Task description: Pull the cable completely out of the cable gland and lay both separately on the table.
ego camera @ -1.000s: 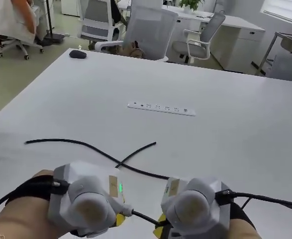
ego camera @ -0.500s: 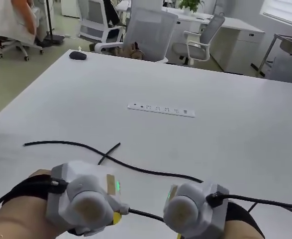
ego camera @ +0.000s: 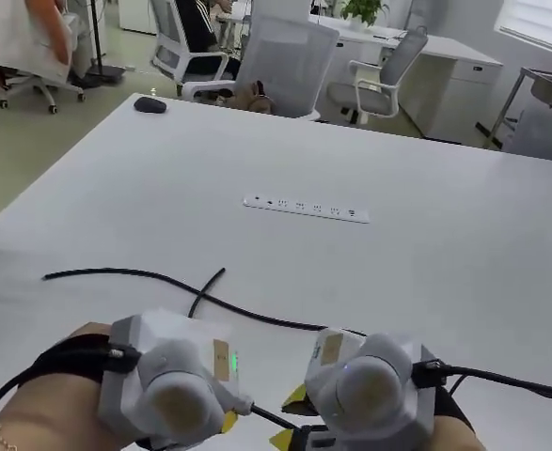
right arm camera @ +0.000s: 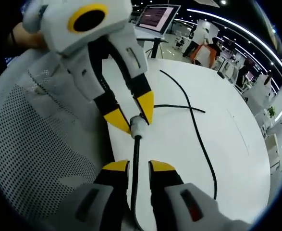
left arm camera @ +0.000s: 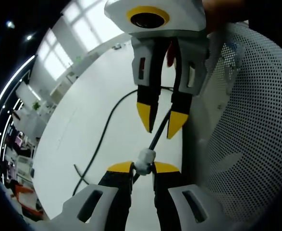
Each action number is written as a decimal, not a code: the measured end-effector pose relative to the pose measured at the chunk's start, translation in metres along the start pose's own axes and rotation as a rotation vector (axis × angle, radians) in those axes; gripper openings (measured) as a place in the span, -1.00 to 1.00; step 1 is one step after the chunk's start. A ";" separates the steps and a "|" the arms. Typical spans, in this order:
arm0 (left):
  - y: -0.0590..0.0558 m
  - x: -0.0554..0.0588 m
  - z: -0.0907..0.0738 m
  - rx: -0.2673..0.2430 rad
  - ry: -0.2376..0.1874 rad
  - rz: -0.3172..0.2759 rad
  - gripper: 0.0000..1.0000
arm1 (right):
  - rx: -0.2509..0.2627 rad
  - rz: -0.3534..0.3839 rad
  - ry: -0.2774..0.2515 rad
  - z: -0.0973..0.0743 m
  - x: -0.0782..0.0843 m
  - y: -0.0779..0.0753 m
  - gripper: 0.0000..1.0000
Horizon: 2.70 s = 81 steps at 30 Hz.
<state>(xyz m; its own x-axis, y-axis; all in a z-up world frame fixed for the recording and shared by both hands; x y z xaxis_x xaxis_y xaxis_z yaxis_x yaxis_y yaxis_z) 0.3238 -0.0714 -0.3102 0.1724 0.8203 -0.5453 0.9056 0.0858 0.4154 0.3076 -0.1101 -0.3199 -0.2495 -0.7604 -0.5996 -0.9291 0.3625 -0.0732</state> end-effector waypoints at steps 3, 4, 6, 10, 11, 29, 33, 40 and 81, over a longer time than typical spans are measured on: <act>0.000 0.000 0.000 0.000 -0.005 -0.010 -0.66 | 0.004 -0.006 0.004 0.001 0.002 0.000 -0.94; 0.000 -0.001 0.000 0.001 -0.015 -0.018 -0.66 | 0.006 -0.009 0.010 0.002 0.004 0.000 -0.94; 0.000 0.002 0.001 -0.004 0.002 -0.017 -0.66 | 0.025 -0.023 0.048 0.002 0.011 -0.003 -0.94; 0.003 0.008 0.000 -0.015 0.016 -0.030 -0.66 | 0.067 -0.014 0.122 0.002 0.027 -0.012 -0.94; 0.005 0.009 -0.001 -0.021 0.019 -0.034 -0.66 | 0.080 -0.002 0.139 0.001 0.031 -0.015 -0.94; 0.002 0.006 -0.002 -0.015 0.017 -0.017 -0.66 | 0.000 0.017 0.049 0.003 0.010 0.002 -0.56; -0.003 0.000 0.000 0.002 0.003 0.003 -0.66 | 0.001 -0.004 0.033 0.003 0.006 0.002 -0.59; -0.006 -0.003 0.002 0.017 -0.004 0.016 -0.66 | -0.009 -0.012 0.033 0.002 0.008 0.002 -0.94; -0.007 -0.002 0.003 0.011 0.009 0.035 -0.66 | 0.004 -0.026 0.081 0.003 0.016 0.001 -0.94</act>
<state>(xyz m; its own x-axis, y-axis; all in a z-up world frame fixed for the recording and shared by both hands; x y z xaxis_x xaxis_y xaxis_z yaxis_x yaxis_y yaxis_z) 0.3185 -0.0757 -0.3141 0.2008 0.8280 -0.5235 0.9034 0.0502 0.4260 0.3034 -0.1196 -0.3320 -0.2472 -0.8106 -0.5308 -0.9343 0.3446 -0.0911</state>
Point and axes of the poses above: the centre of the closed fingertips' face, and the gripper's own axes: z roughly forward along the fingers, y roughly to its left, x roughly out of its underside, the point moved 1 cm from there along -z, roughly backward along the fingers, and after that the axes turned 7 degrees about z, right-handed, at the moved point
